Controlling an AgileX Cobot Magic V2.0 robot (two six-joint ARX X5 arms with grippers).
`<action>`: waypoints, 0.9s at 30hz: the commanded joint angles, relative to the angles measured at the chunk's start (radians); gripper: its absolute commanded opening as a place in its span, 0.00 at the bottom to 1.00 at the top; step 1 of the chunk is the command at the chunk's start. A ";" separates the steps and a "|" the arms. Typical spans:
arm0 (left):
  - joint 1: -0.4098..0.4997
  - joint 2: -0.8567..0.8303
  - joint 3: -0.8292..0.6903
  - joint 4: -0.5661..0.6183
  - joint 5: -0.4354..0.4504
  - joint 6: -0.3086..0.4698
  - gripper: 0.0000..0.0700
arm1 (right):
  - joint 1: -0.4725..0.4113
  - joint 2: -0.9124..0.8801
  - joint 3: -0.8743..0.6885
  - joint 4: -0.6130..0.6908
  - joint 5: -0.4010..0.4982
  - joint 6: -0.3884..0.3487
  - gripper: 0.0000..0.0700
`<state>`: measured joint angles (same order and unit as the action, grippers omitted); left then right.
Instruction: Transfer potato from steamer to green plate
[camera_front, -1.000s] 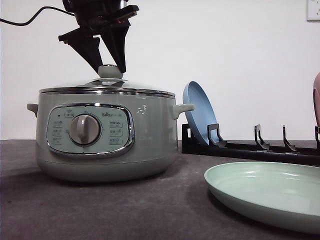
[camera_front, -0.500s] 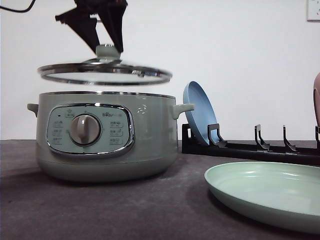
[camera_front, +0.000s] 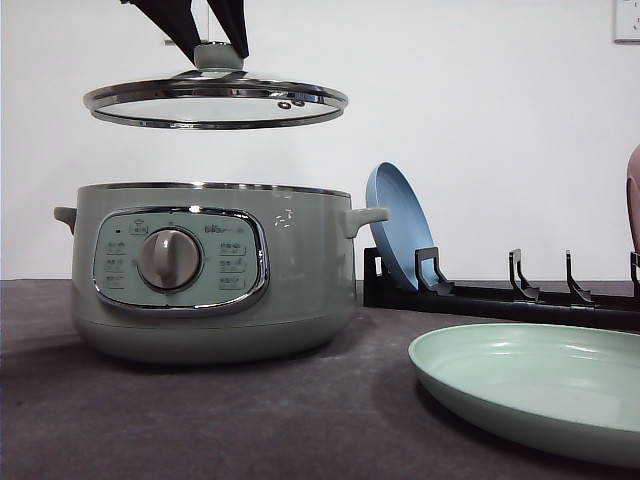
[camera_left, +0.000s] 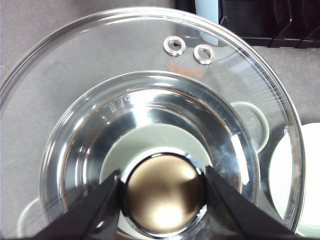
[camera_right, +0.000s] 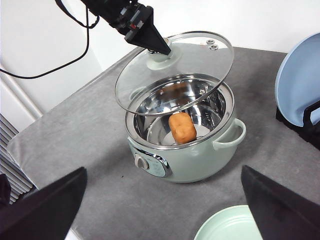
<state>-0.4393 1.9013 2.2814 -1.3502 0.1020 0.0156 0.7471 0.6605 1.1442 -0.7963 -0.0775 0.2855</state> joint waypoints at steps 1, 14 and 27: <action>-0.005 -0.013 0.048 0.028 0.001 0.000 0.00 | 0.008 0.005 0.015 0.008 0.005 -0.005 0.89; 0.095 -0.016 0.048 0.011 0.001 0.026 0.00 | 0.008 0.019 0.015 0.005 0.006 0.003 0.89; 0.319 -0.016 0.048 0.003 0.001 0.026 0.00 | 0.008 0.096 0.015 0.002 0.002 -0.006 0.89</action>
<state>-0.1248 1.9011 2.2822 -1.3725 0.1024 0.0357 0.7471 0.7484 1.1442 -0.7998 -0.0761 0.2855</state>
